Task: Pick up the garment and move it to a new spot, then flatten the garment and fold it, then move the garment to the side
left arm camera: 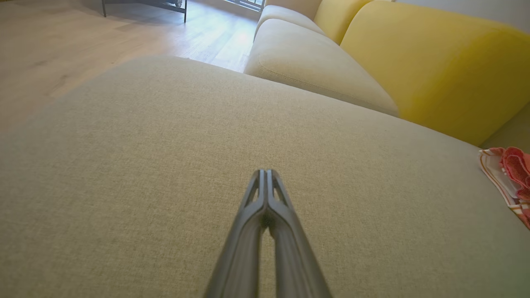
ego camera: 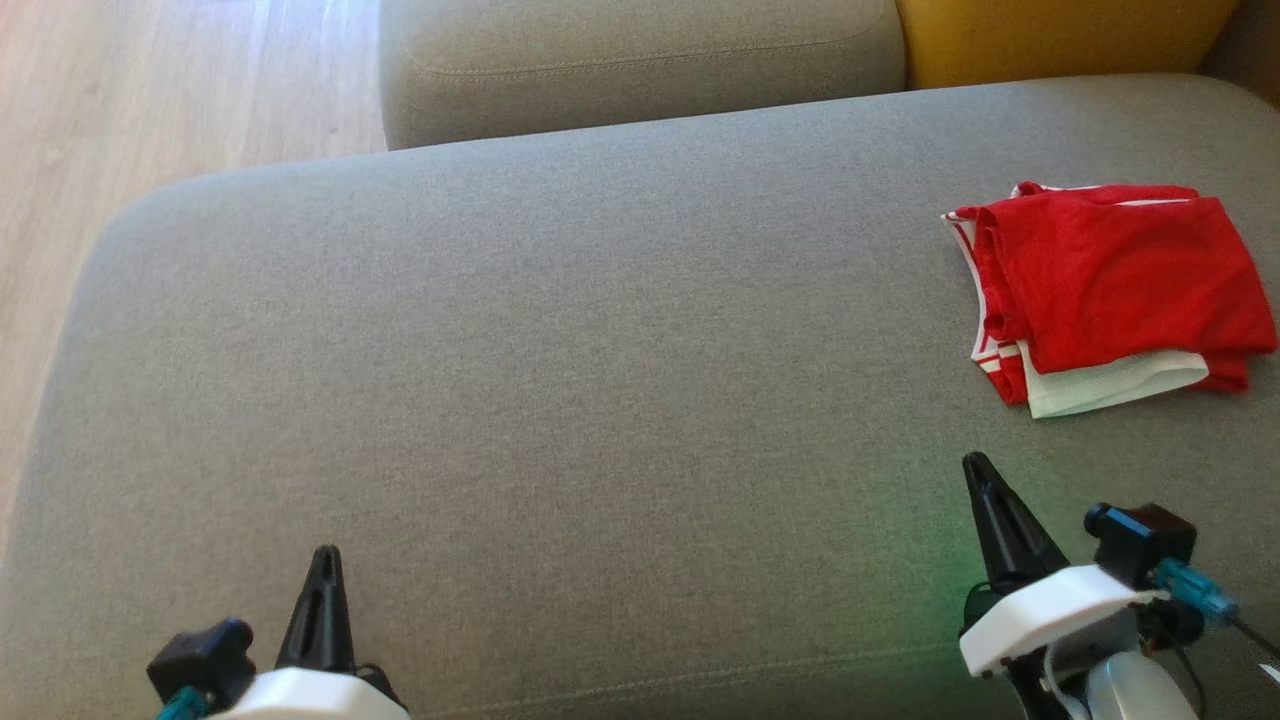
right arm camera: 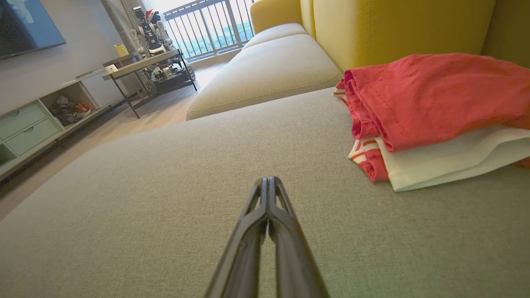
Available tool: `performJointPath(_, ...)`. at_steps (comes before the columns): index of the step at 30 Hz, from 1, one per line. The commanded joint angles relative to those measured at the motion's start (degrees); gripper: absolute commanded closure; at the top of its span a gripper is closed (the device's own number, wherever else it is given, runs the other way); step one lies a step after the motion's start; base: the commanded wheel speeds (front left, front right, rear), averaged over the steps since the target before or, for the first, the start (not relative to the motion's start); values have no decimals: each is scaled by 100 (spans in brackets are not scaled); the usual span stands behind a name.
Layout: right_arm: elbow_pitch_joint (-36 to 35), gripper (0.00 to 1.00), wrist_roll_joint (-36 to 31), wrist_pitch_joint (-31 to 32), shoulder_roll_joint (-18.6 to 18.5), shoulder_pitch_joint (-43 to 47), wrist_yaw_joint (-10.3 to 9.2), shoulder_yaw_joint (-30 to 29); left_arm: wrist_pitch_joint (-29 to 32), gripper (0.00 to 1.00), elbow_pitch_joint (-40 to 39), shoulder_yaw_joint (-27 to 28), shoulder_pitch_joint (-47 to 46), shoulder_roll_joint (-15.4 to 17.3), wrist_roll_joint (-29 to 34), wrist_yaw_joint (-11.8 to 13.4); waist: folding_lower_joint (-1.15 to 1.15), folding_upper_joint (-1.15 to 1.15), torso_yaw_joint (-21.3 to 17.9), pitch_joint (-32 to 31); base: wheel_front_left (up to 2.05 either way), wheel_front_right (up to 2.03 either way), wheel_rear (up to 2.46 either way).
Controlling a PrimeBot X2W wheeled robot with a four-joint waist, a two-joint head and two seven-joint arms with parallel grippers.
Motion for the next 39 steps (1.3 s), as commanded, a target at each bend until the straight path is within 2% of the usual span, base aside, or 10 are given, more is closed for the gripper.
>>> performJointPath(1,-223,100,191,42,-3,-278,0,-29,40,100,-152,78,-282,39,-168,-53,0,0,3,0,0,0,0)
performJointPath(39,-408,100,2720,658,-1,-282,-1,-198,605,100,0,365,-691,98,-2563,-351,0,0,60,0,0,0,0)
